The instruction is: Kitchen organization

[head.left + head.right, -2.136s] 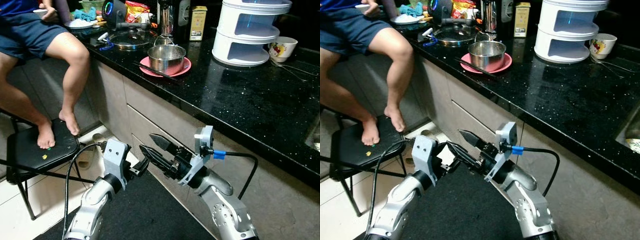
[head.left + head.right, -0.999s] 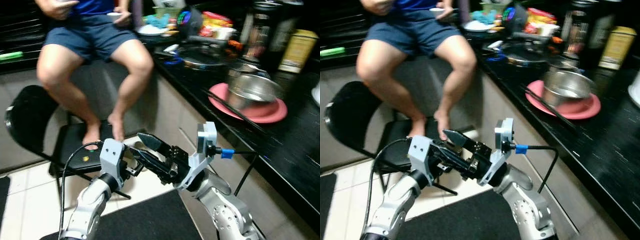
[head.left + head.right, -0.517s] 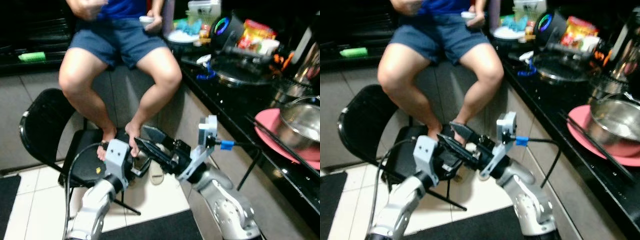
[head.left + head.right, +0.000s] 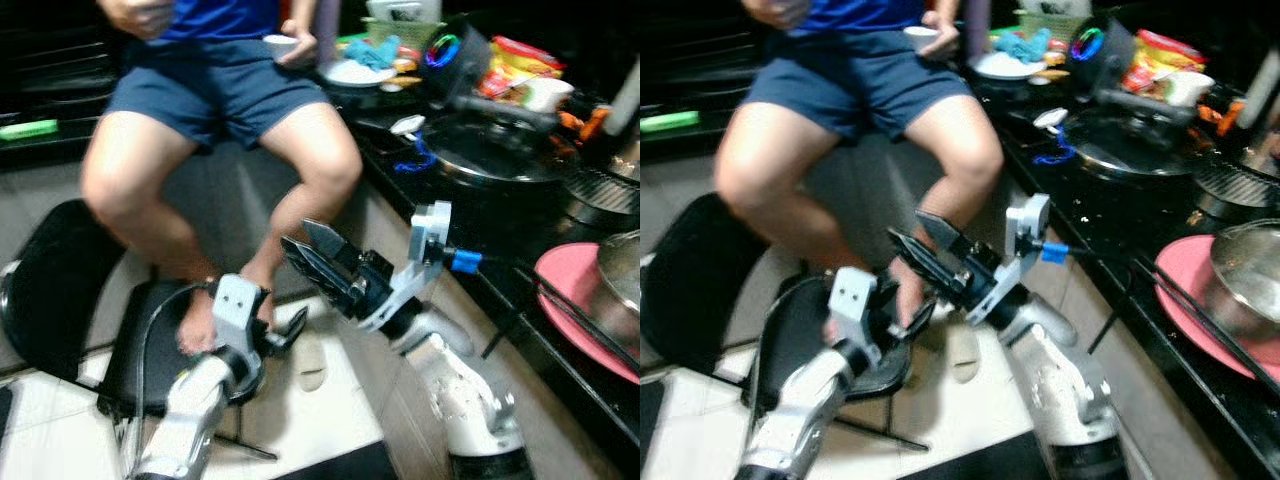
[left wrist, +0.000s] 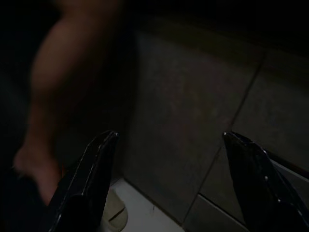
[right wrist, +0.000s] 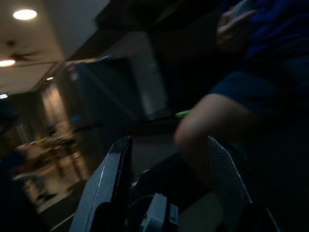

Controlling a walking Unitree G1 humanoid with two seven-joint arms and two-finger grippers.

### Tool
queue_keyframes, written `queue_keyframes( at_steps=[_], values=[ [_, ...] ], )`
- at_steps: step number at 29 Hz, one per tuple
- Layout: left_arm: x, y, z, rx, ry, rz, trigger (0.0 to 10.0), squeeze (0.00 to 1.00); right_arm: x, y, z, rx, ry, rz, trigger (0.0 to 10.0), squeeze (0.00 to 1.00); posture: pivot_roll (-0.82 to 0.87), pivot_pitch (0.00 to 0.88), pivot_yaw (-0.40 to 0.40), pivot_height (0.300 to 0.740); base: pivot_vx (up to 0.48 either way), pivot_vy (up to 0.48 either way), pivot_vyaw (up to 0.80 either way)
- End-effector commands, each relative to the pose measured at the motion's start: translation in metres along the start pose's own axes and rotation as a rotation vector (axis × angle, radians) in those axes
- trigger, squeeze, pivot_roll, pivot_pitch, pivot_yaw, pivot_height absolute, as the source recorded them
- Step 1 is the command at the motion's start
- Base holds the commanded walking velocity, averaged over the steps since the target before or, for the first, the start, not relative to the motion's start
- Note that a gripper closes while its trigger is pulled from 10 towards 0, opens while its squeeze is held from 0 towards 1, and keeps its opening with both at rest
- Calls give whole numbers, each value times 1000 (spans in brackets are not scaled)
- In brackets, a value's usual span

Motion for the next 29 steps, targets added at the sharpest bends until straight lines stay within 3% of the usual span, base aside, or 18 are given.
queue_keyframes(
  at_steps=[1, 9, 11, 18, 24, 29],
  values=[
    [-2, -1, -2, -3, 2, -3, 10000, 0, 0, -2, 3, -3, -1, -12, 10000, 0, 19, 0, 1, 740, 0, 0, -800],
    [-1, 0, -2, -2, 4, -1, 10000, 0, 18, -1, 12, -142, 31, -43, 10000, 0, 23, 0, 2, 740, 0, 0, -800],
    [-1, 0, -2, -3, 4, 0, 10000, 0, 26, -13, 18, -258, 61, -129, 10000, 0, 25, 0, 1, 740, 0, 0, -788],
    [-1, 0, -1, -1, 0, 5, 10000, 0, 26, -30, 18, -410, 151, -224, 10000, 0, 27, 0, -2, 740, 0, 0, -781],
    [-3, 2, 0, 18, -4, 26, 10000, 0, 29, -32, 20, -469, 162, -243, 10000, 0, 24, 0, -3, 740, 0, 0, -692],
    [-4, 0, -1, 31, 3, 24, 10000, 0, 31, -36, 22, -519, 176, -269, 10000, 0, 22, 0, -2, 740, 0, 0, 0]
  ],
)
Point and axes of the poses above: a point about 5 cm out from each wrist's last joint towards the gripper, its own x axis pointing out of the wrist towards the gripper, its own z axis along the axis of the wrist's last joint, y = z × x, the point moved 3 cm from there along x, pointing out of the wrist towards the gripper, and after that the axes turned 3 degrees about x, right-handed, at the moved point
